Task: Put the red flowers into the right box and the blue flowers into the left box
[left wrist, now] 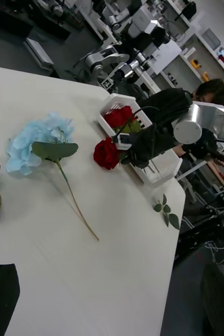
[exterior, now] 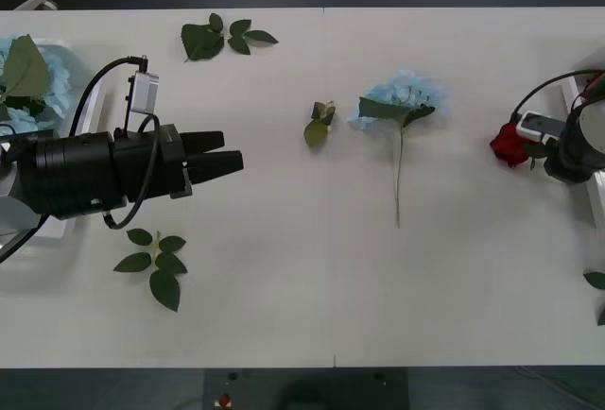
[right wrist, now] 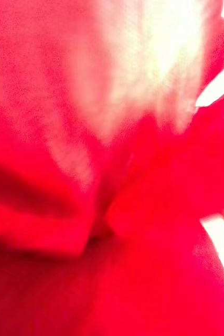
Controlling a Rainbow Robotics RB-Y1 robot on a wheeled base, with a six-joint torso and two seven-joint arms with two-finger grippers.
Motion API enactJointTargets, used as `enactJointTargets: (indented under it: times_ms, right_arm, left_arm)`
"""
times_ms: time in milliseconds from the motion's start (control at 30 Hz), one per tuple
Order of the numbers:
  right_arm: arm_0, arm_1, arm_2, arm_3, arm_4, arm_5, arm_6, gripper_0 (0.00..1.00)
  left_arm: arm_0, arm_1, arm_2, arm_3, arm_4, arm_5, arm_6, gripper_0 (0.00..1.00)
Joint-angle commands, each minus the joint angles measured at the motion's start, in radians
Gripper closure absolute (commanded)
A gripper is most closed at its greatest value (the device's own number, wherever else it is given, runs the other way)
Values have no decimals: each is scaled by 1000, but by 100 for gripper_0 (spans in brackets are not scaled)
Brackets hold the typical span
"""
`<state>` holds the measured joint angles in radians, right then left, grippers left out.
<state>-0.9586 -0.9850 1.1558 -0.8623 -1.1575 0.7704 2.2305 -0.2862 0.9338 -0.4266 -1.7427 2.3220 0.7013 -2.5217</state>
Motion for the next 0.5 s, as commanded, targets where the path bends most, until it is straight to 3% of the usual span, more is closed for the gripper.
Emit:
enactJointTargets:
  times_ms: [33, 100, 500]
  right_arm:
    - [-11, 3, 35, 8, -8, -30, 31, 84]
    - [-11, 2, 35, 9, -8, -31, 31, 100]
    - [-19, -17, -11, 8, -67, -5, 29, 100]
  left_arm:
    - [-21, -10, 17, -24, 7, -13, 9, 0]
    - [-21, -10, 17, -24, 7, -13, 7, 0]
    - [-21, -10, 17, -24, 11, -13, 3, 0]
